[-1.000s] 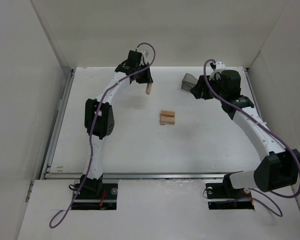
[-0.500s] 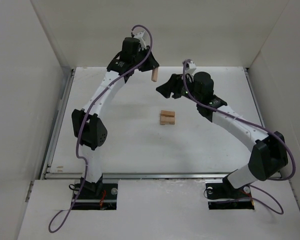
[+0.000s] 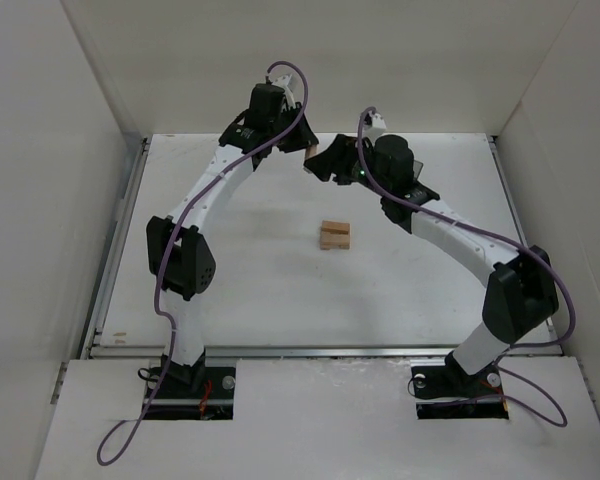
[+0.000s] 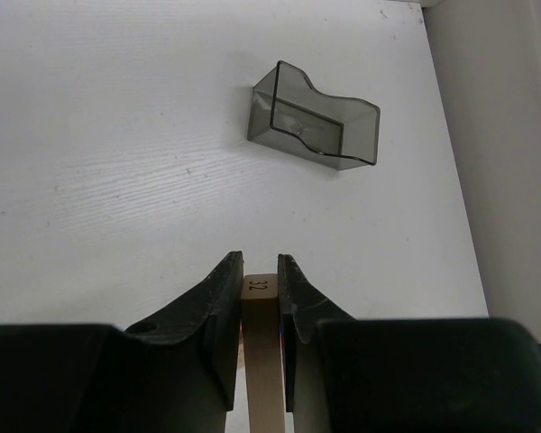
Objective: Build the wood block tower
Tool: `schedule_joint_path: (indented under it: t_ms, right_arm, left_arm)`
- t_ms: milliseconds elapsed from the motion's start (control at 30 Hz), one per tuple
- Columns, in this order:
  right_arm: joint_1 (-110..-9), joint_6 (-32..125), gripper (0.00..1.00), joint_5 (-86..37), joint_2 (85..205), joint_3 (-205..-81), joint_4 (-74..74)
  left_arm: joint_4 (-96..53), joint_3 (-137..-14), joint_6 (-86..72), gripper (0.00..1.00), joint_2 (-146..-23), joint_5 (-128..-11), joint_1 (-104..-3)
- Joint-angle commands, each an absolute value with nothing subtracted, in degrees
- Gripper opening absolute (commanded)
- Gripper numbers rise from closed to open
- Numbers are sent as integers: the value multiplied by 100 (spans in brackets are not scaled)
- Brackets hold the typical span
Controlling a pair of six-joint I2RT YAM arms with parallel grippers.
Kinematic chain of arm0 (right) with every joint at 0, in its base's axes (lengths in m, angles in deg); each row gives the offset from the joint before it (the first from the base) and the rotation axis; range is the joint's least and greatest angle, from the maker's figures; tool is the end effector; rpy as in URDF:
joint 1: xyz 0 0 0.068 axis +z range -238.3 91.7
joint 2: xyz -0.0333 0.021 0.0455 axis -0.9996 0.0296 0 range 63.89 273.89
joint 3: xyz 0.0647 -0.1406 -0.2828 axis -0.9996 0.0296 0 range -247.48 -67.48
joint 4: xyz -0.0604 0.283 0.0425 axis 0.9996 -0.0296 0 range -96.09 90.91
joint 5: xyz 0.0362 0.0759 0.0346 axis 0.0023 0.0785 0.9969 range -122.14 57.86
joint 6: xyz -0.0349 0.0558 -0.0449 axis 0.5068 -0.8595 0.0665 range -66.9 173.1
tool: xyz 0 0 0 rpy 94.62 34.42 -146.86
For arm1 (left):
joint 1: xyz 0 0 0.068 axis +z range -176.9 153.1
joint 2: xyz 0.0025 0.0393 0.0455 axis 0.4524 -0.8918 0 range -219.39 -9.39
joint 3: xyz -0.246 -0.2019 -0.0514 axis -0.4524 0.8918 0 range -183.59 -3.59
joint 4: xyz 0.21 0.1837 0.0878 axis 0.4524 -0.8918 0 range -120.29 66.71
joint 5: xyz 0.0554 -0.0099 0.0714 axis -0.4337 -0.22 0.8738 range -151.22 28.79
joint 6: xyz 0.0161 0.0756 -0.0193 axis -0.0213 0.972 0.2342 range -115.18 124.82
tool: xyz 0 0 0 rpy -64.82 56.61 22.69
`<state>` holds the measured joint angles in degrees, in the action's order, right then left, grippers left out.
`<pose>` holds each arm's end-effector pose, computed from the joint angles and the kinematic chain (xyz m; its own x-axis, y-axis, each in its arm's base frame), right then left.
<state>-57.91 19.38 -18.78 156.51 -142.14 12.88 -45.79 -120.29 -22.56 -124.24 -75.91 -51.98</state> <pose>0.3864 0.2449 0.3849 -0.4581 0.3573 -0.8139 -0.5244 0.6307 0.5721 0.4994 -0.2529 0.4188 -0.5709 -0.2238 -0.7899 0.4082 0.7574 -0.5097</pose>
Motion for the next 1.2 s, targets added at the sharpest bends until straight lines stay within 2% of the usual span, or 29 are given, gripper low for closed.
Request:
schedule_joint_path:
  t_ms: [0,700,967,1100,1167]
  right_arm:
    - [-5754,1785,68,-2133,15696,-14614,1270]
    - [-5754,1838,63,-2151,16189,-15045,1058]
    - [-5754,1785,52,-2089,16373,-15168,1058]
    - [-5754,1785,42,-2089,16426,-15230,1058]
    - [-5806,1785,30,-1967,16487,-15230,1058]
  left_arm:
    - [-4403,-12030,-2366,0,-12048,-7615,-5230]
    - [-4509,-12030,-2419,0,-11943,-7773,-5230]
    - [-4509,-11978,-2419,0,-11890,-7774,-5230]
    - [-4509,-11916,-2366,0,-11890,-7774,-5230]
    - [-4457,-11863,-2366,0,-11890,-7774,-5230]
